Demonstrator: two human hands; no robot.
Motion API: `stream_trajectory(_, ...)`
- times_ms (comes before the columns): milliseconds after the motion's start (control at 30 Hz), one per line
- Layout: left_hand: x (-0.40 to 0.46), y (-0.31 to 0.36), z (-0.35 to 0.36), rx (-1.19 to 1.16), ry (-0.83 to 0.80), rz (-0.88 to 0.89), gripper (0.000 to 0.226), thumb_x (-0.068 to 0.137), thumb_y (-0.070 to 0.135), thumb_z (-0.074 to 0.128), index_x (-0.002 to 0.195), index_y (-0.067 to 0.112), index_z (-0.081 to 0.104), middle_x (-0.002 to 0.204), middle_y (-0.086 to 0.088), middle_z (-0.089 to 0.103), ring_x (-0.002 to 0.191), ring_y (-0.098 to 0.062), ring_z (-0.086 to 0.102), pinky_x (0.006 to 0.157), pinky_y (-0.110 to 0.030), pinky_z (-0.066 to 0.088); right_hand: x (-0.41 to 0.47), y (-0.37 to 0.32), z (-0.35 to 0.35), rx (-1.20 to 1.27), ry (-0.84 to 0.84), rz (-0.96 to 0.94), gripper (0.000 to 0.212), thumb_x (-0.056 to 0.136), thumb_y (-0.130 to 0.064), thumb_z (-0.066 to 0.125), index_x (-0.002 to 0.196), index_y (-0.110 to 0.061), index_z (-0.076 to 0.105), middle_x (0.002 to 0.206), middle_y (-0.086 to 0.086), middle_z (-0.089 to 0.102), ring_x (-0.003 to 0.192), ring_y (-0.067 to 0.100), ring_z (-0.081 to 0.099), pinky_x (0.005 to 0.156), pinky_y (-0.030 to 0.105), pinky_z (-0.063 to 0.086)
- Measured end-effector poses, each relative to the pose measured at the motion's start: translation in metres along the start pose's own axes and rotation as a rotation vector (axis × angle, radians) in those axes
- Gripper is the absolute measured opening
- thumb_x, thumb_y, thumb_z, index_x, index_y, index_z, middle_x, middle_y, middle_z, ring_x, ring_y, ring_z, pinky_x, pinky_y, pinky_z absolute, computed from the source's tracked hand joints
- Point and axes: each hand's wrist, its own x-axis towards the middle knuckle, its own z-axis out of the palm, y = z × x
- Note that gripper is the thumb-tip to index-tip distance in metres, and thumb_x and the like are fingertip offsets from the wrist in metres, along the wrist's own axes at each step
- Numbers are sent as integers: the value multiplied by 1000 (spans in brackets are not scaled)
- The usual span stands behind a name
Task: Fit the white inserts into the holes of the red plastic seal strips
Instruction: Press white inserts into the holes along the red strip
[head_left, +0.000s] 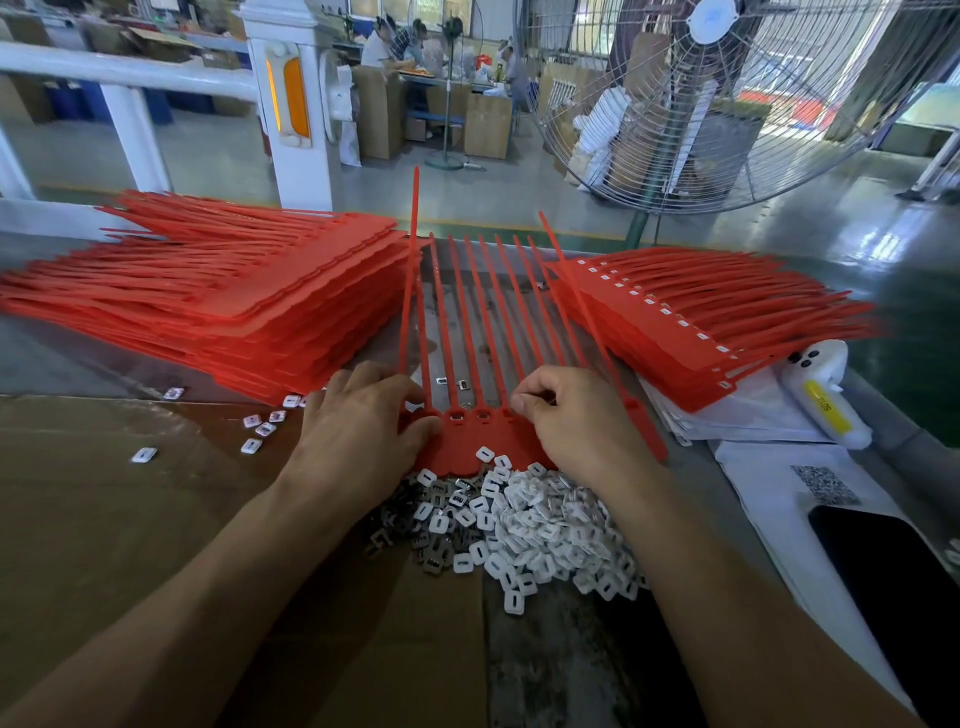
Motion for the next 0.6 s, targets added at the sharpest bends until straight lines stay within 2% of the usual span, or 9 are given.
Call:
stream_trajectory(167,-1,-2,0,-2,4,3,40,95,54,58,130,34,61,141,8,47,135,-17,35,115,-44,24,-1,-2,3,-73,-10,-7,11,99,-31,67,97,-25,76,102,-11,69,88,1,61,72,21,46)
stream_trajectory(300,-1,-2,0,-1,3,2,41,95,55,58,130,34,61,141,7,47,135,-17,35,115,-44,24,-1,-1,5,-66,11,5,9,97,-33,69,93,-29,77,91,-22,63,83,-5,58,68,15,41)
stream_trajectory(433,-1,-2,0,3,3,2,41,95,55,58,130,34,60,141,7,47,135,-17,35,115,-44,24,0,-2,8,-21,39,44,6,94,-32,73,91,-29,77,85,-22,67,78,-2,64,71,22,51)
stream_trajectory(600,-1,-1,0,3,0,0,41,95,54,58,130,34,61,141,7,47,135,-17,35,116,-44,24,1,-5,8,-16,65,55,5,92,-32,76,89,-29,76,82,-18,69,76,0,65,69,25,53)
